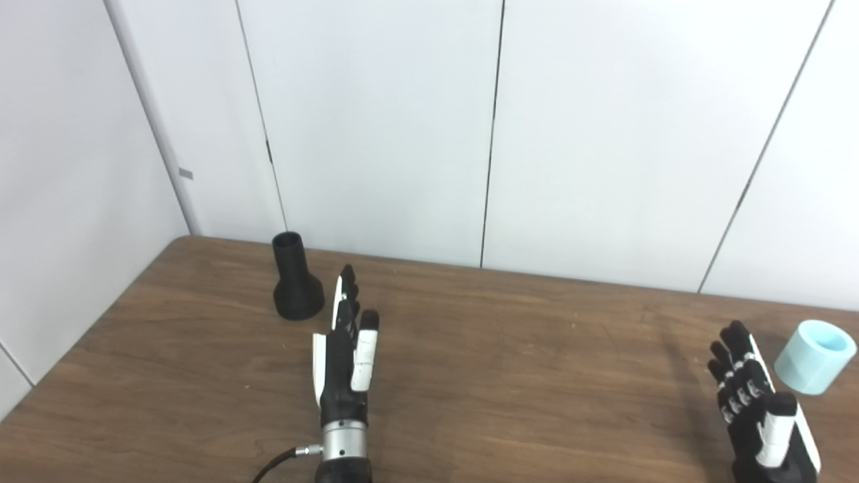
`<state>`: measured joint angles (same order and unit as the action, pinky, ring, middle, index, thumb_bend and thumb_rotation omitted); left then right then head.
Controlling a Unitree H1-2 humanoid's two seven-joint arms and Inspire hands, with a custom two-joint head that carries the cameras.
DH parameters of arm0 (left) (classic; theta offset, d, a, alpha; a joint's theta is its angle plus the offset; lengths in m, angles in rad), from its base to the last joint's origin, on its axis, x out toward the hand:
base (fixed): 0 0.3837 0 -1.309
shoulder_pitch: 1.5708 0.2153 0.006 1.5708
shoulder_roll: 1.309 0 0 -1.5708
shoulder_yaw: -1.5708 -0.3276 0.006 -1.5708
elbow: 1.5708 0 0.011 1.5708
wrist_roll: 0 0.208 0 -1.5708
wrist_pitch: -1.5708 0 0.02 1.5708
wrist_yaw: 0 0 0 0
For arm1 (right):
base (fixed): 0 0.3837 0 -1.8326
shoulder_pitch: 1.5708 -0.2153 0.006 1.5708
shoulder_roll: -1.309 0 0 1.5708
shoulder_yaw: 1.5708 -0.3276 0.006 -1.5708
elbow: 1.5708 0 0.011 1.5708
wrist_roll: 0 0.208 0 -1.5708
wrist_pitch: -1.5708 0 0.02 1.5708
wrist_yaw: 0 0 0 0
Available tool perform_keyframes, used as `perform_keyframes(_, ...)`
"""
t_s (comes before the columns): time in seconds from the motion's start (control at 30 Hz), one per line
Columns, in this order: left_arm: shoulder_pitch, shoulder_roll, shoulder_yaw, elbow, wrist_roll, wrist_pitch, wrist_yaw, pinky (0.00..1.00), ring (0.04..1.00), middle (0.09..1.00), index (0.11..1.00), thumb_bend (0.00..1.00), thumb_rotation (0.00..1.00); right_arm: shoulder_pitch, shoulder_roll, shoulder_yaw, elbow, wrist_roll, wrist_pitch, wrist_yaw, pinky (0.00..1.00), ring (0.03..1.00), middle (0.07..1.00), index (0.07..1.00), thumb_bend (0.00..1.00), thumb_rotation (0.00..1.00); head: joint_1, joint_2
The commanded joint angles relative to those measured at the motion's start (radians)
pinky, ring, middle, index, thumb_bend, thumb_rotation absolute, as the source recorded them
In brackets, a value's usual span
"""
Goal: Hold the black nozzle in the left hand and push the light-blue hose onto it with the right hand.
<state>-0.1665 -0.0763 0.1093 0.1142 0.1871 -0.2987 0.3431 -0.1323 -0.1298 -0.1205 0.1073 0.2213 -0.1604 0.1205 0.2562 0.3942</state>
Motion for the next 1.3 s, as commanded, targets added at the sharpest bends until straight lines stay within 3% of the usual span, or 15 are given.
perform_keyframes(0.0, 0.023, 0.037, 0.028, 0.056, 0.028, -0.022, 0.028, 1.00, 1.000, 1.000, 1.000, 0.81, 0.97, 0.067, -0.011, -0.009, 0.094, 0.005, -0.028, 0.019, 1.00, 1.000, 1.000, 1.000, 0.80, 1.00, 0.000, 0.000)
perform_keyframes(0.27, -0.005, 0.061, 0.071, 0.089, 0.079, -0.002, 0.129, 1.00, 1.000, 1.000, 1.000, 0.82, 0.96, 0.062, -0.011, -0.010, 0.116, 0.007, -0.047, 0.020, 1.00, 1.000, 1.000, 1.000, 0.80, 1.00, 0.000, -0.002)
perform_keyframes(0.57, -0.055, 0.095, 0.096, 0.232, 0.098, -0.089, 0.232, 1.00, 1.000, 1.000, 1.000, 0.85, 0.93, 0.055, -0.013, -0.010, 0.129, 0.016, -0.055, 0.022, 1.00, 1.000, 1.000, 1.000, 0.80, 1.00, 0.007, 0.000)
perform_keyframes(0.77, -0.087, 0.120, 0.125, 0.289, 0.050, -0.115, 0.250, 1.00, 1.000, 1.000, 1.000, 0.87, 0.89, 0.053, -0.015, -0.008, 0.134, 0.017, -0.061, 0.023, 1.00, 1.000, 1.000, 1.000, 0.80, 1.00, 0.007, 0.004)
perform_keyframes(1.0, -0.100, 0.141, 0.149, 0.282, 0.085, -0.069, 0.299, 1.00, 1.000, 1.000, 1.000, 0.90, 0.77, 0.058, -0.020, -0.009, 0.126, 0.020, -0.057, 0.026, 1.00, 1.000, 1.000, 1.000, 0.80, 1.00, 0.011, 0.015)
perform_keyframes(1.27, -0.119, 0.162, 0.151, 0.298, 0.106, -0.061, 0.346, 1.00, 1.000, 1.000, 1.000, 0.92, 0.63, 0.059, -0.024, -0.012, 0.125, 0.024, -0.055, 0.031, 1.00, 1.000, 1.000, 1.000, 0.80, 1.00, 0.016, 0.020)
